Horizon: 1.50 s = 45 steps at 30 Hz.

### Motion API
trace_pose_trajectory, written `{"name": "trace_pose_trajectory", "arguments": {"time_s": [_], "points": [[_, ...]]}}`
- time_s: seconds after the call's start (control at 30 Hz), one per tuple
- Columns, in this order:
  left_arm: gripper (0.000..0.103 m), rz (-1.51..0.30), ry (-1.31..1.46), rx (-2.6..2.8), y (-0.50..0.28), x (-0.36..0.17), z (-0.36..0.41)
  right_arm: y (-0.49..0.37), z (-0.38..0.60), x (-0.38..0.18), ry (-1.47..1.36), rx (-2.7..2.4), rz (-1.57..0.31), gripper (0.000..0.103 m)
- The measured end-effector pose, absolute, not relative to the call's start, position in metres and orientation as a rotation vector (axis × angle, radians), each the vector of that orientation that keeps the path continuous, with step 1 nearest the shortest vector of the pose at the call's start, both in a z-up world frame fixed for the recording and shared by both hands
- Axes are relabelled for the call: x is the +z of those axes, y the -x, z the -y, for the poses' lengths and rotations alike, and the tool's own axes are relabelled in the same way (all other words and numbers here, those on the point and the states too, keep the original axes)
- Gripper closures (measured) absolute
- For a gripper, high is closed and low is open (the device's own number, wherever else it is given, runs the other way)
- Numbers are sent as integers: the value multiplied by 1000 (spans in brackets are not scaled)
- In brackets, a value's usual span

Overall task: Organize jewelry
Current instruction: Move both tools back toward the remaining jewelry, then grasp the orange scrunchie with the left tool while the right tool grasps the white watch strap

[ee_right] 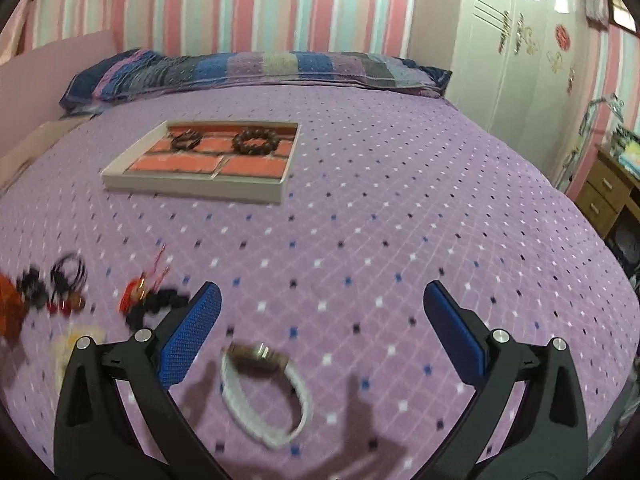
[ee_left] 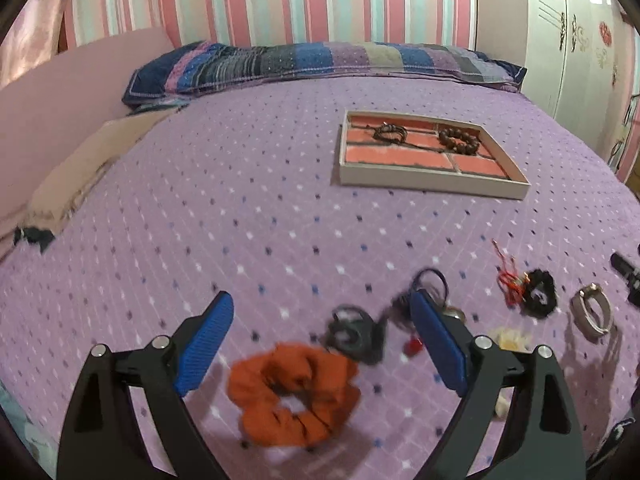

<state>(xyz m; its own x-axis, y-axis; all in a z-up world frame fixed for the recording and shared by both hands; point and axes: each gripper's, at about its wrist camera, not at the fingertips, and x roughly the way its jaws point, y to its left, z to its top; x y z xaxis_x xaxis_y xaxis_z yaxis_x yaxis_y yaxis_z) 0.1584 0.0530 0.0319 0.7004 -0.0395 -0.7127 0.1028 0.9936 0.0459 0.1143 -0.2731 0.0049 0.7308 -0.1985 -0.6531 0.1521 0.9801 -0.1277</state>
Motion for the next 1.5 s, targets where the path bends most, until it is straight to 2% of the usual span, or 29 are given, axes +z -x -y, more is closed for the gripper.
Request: {"name": "trace_pose_trajectory", "arguments": {"time_s": [0.2,0.63,0.7,0.77,1.07,1.1,1.17,1.23,1.5], "points": [[15,-774,-95,-32,-135,18,-64,-91,258,-9,143,-183,-709,5],[15,-798,-22,-3,-116,5,-92,-71,264,-30,83,-196,-746,12],[15,-794,-27,5,-115,4,-96,-68,264,-34,74,-192,-761,15],[15,-797,-40,9,-114,2,-99,-69,266,-37,67,-190,-775,25],[16,-849,-29,0,-122,-11,-114,-72,268,-44,46,-196,-796,27],[17,-858,-23,-3,-123,-13,-116,-73,268,-45,47,-196,-796,28],[28,-883,-15,-16,-127,-18,-117,-74,268,-46,43,-194,-795,28],[33,-909,-18,-25,-130,-24,-117,-76,268,-46,38,-192,-794,30],[43,-965,-16,-39,-138,-38,-118,-81,271,-49,4,-183,-808,39]]}}
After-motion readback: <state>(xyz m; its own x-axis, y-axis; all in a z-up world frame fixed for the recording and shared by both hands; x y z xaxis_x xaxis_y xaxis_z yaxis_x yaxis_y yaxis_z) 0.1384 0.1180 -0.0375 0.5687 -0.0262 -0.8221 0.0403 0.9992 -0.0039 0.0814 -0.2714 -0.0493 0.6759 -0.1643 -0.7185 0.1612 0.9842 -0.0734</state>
